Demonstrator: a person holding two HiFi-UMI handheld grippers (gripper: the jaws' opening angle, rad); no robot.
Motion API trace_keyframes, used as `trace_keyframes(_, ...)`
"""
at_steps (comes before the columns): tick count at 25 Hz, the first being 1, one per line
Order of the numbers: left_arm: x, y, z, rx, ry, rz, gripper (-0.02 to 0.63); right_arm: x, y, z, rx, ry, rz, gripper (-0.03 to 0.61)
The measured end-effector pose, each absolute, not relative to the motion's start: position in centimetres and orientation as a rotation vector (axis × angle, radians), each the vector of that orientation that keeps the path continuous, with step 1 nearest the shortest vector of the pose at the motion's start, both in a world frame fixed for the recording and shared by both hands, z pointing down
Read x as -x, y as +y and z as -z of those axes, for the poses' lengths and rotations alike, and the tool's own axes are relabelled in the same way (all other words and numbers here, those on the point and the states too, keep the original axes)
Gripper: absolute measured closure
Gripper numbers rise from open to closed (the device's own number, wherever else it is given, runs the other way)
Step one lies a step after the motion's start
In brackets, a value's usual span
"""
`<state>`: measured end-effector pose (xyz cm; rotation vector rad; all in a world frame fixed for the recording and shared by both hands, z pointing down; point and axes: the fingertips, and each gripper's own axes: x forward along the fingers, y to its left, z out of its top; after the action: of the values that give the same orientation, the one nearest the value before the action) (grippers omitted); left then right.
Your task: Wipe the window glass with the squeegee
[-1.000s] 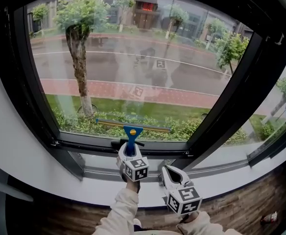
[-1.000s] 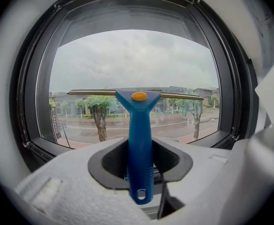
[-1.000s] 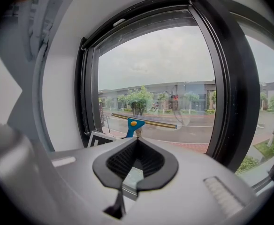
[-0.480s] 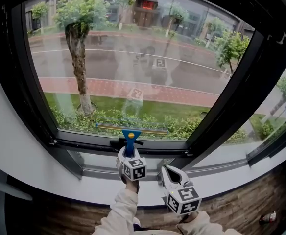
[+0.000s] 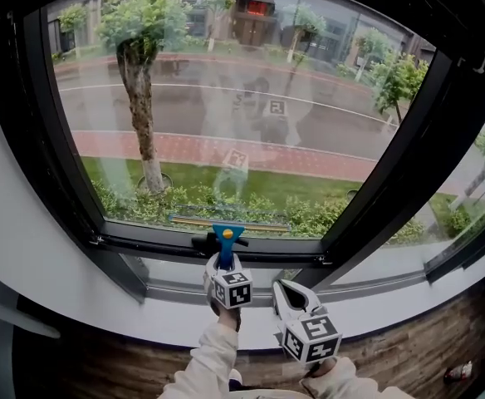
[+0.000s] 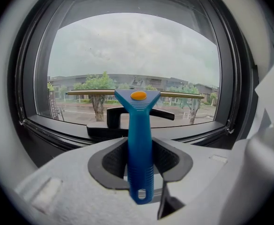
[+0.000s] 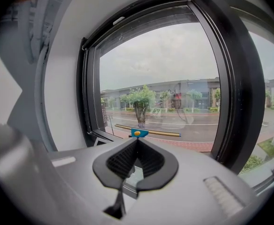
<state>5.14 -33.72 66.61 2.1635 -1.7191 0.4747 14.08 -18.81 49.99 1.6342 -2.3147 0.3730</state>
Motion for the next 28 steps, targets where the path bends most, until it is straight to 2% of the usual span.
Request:
trace_keyframes(15,-5.2,-31.9,-65.9,-2.185,-1.702,-0.466,0.469,-15.1,-18.1,-49.8,-1.656,-2.343,-0.394,0.574)
trace_keyframes(28,-2.6,-26.9,-56.0,-2.309,-1.761,-0.312,0.469,-16.1,-17.7,-48.4,-1.684,-2.432,-0.421,0.574)
